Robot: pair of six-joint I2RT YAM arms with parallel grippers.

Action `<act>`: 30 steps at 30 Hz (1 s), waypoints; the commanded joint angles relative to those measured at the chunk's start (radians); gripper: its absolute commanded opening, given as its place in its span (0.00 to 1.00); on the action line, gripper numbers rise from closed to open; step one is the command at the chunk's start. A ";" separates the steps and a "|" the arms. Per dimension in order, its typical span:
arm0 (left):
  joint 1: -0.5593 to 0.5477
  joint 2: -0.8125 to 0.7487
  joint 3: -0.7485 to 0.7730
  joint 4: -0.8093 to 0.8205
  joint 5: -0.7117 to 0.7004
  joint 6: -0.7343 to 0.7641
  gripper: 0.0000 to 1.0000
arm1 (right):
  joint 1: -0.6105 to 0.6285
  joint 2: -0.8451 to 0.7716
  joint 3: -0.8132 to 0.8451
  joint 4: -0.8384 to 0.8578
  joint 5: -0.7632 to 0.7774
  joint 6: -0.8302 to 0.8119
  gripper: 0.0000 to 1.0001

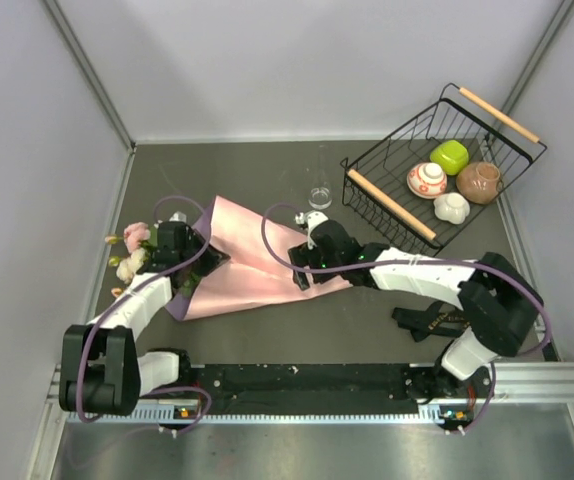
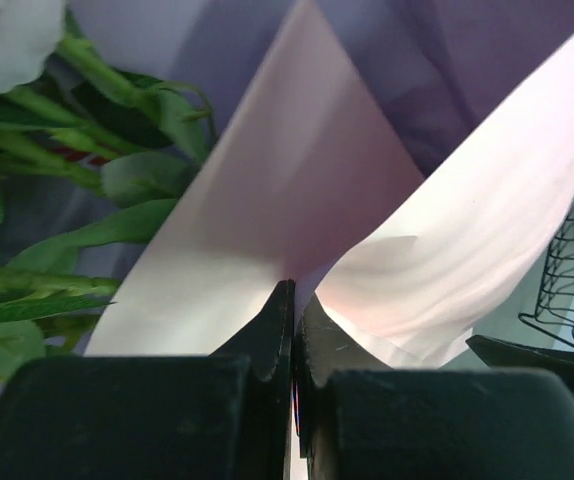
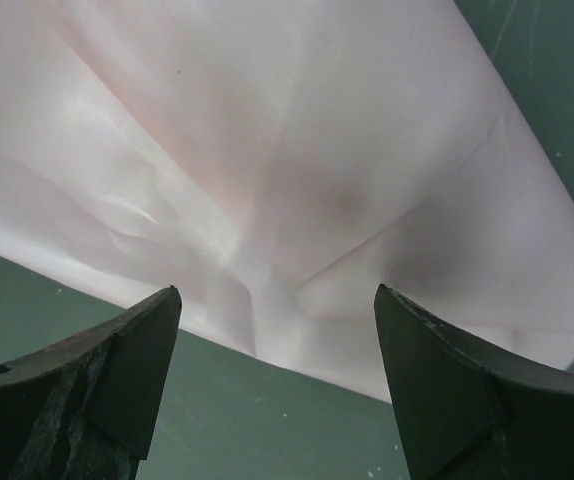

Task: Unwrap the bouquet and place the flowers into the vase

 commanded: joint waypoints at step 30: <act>0.253 0.173 0.079 0.003 0.021 -0.016 0.00 | -0.006 0.336 0.408 0.064 -0.051 -0.026 0.79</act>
